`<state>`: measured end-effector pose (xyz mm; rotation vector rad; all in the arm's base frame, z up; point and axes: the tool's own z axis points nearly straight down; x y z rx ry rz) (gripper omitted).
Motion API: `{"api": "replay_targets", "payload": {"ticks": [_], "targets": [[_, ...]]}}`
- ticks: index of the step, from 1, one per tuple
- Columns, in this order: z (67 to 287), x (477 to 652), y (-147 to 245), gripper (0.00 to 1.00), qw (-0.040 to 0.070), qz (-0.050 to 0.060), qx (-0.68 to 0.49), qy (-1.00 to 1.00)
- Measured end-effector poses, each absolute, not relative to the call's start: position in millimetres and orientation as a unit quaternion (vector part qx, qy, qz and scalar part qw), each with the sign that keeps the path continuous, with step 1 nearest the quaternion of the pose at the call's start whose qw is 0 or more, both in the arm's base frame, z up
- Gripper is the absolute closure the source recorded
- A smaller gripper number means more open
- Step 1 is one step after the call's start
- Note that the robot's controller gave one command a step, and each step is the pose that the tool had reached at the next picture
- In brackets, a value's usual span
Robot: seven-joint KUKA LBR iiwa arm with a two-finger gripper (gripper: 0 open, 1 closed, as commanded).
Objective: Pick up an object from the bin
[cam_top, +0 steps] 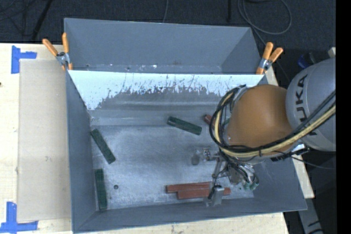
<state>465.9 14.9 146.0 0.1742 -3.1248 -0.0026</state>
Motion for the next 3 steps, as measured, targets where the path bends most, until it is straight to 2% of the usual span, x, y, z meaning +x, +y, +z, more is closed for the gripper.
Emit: {"api": "replay_targets", "payload": {"ticks": [1,2,3], "targets": [[72.2,480.7,21.8,0.00,-0.001,-0.001,0.054,-0.999],[74.9,479.9,21.4,1.00,0.000,-0.001,0.053,-0.999],[279.7,481.2,39.5,1.00,-0.004,0.000,0.098,-0.995]]}}
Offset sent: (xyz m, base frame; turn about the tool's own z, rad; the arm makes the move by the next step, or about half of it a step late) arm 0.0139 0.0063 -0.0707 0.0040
